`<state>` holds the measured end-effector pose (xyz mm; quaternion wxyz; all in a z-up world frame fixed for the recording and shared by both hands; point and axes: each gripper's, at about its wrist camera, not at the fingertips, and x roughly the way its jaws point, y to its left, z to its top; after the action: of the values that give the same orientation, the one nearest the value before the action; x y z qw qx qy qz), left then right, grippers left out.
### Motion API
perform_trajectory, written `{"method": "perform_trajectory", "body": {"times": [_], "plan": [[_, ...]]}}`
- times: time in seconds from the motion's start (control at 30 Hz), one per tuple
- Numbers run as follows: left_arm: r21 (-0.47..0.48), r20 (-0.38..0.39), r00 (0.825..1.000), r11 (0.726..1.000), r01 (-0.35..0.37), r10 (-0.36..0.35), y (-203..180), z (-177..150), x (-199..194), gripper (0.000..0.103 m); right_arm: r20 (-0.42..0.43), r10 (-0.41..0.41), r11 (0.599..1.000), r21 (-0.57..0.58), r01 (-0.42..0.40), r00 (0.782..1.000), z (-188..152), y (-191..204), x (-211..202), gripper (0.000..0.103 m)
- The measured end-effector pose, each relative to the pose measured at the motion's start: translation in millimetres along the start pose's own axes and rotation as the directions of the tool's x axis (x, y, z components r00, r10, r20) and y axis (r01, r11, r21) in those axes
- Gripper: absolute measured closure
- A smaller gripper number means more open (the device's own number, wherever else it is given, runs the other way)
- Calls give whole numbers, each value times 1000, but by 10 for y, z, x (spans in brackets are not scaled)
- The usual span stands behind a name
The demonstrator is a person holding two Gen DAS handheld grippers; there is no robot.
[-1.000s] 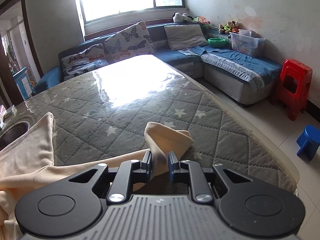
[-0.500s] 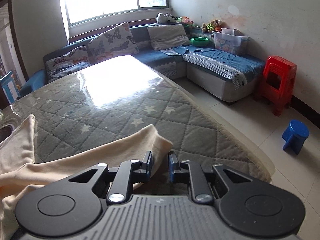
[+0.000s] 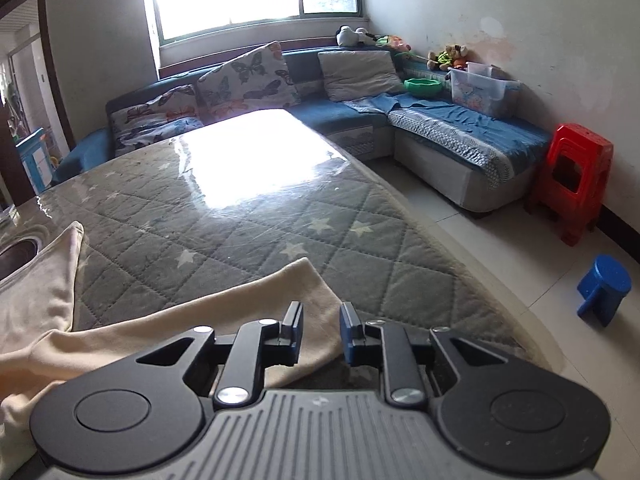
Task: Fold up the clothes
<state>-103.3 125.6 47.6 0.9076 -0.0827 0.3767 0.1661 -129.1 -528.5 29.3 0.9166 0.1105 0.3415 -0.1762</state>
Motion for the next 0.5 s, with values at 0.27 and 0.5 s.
{"method": "perform_trajectory", "body": {"times": [0.27,0.5], "plan": [[46,-17,1000,999,-17,18,-58,-4,116,94,3,-54,997,-59,54,999,-59,64,118,79],[43,-4,1000,999,-12,12,-19,117,66,74,-12,-115,988,-102,113,993,-145,50,-30,95]]}}
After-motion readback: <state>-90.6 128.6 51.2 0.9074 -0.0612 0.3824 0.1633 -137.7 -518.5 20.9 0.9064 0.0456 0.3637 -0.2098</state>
